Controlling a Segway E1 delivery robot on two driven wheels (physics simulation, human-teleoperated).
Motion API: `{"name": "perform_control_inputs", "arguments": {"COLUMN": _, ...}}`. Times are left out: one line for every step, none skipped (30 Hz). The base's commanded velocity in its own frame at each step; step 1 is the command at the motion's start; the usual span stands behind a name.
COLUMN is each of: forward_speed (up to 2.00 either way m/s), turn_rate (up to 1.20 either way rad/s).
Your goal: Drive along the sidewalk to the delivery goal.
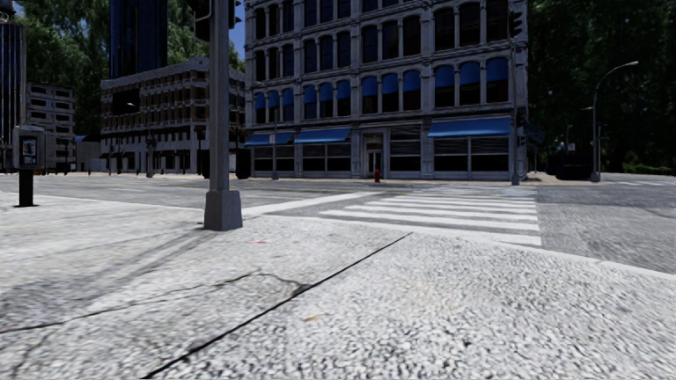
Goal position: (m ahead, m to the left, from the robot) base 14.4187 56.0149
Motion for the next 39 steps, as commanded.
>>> {"name": "perform_control_inputs", "arguments": {"forward_speed": 2.00, "turn_rate": 0.65}}
{"name": "perform_control_inputs", "arguments": {"forward_speed": 2.00, "turn_rate": 0.65}}
{"name": "perform_control_inputs", "arguments": {"forward_speed": 2.00, "turn_rate": 0.65}}
{"name": "perform_control_inputs", "arguments": {"forward_speed": 2.00, "turn_rate": 0.65}}
{"name": "perform_control_inputs", "arguments": {"forward_speed": 2.00, "turn_rate": 0.65}}
{"name": "perform_control_inputs", "arguments": {"forward_speed": 2.00, "turn_rate": 0.65}}
{"name": "perform_control_inputs", "arguments": {"forward_speed": 2.00, "turn_rate": 0.65}}
{"name": "perform_control_inputs", "arguments": {"forward_speed": 2.00, "turn_rate": 0.65}}
{"name": "perform_control_inputs", "arguments": {"forward_speed": 2.00, "turn_rate": 0.65}}
{"name": "perform_control_inputs", "arguments": {"forward_speed": 2.00, "turn_rate": 0.65}}
{"name": "perform_control_inputs", "arguments": {"forward_speed": 2.00, "turn_rate": 0.65}}
{"name": "perform_control_inputs", "arguments": {"forward_speed": 2.00, "turn_rate": 0.65}}
{"name": "perform_control_inputs", "arguments": {"forward_speed": 2.00, "turn_rate": 0.65}}
{"name": "perform_control_inputs", "arguments": {"forward_speed": 2.00, "turn_rate": 0.65}}
{"name": "perform_control_inputs", "arguments": {"forward_speed": 2.00, "turn_rate": 0.65}}
{"name": "perform_control_inputs", "arguments": {"forward_speed": 2.00, "turn_rate": 0.65}}
{"name": "perform_control_inputs", "arguments": {"forward_speed": 2.00, "turn_rate": 0.76}}
{"name": "perform_control_inputs", "arguments": {"forward_speed": 2.00, "turn_rate": 0.77}}
{"name": "perform_control_inputs", "arguments": {"forward_speed": 2.00, "turn_rate": 0.77}}
{"name": "perform_control_inputs", "arguments": {"forward_speed": 2.00, "turn_rate": 0.77}}
{"name": "perform_control_inputs", "arguments": {"forward_speed": 2.00, "turn_rate": 0.77}}
{"name": "perform_control_inputs", "arguments": {"forward_speed": 2.00, "turn_rate": 0.77}}
{"name": "perform_control_inputs", "arguments": {"forward_speed": 2.00, "turn_rate": 0.77}}
{"name": "perform_control_inputs", "arguments": {"forward_speed": 2.00, "turn_rate": 0.77}}
{"name": "perform_control_inputs", "arguments": {"forward_speed": 2.00, "turn_rate": 0.77}}
{"name": "perform_control_inputs", "arguments": {"forward_speed": 2.00, "turn_rate": 0.77}}
{"name": "perform_control_inputs", "arguments": {"forward_speed": 2.00, "turn_rate": 0.77}}
{"name": "perform_control_inputs", "arguments": {"forward_speed": 2.00, "turn_rate": 0.77}}
{"name": "perform_control_inputs", "arguments": {"forward_speed": 2.00, "turn_rate": 0.77}}
{"name": "perform_control_inputs", "arguments": {"forward_speed": 2.00, "turn_rate": 0.77}}
{"name": "perform_control_inputs", "arguments": {"forward_speed": 2.00, "turn_rate": 0.77}}
{"name": "perform_control_inputs", "arguments": {"forward_speed": 2.00, "turn_rate": 0.77}}
{"name": "perform_control_inputs", "arguments": {"forward_speed": 2.00, "turn_rate": 0.77}}
{"name": "perform_control_inputs", "arguments": {"forward_speed": 2.00, "turn_rate": 0.77}}
{"name": "perform_control_inputs", "arguments": {"forward_speed": 2.00, "turn_rate": 0.65}}
{"name": "perform_control_inputs", "arguments": {"forward_speed": 2.00, "turn_rate": 0.55}}
{"name": "perform_control_inputs", "arguments": {"forward_speed": 2.00, "turn_rate": 0.48}}
{"name": "perform_control_inputs", "arguments": {"forward_speed": 2.00, "turn_rate": 0.48}}
{"name": "perform_control_inputs", "arguments": {"forward_speed": 2.00, "turn_rate": 0.44}}
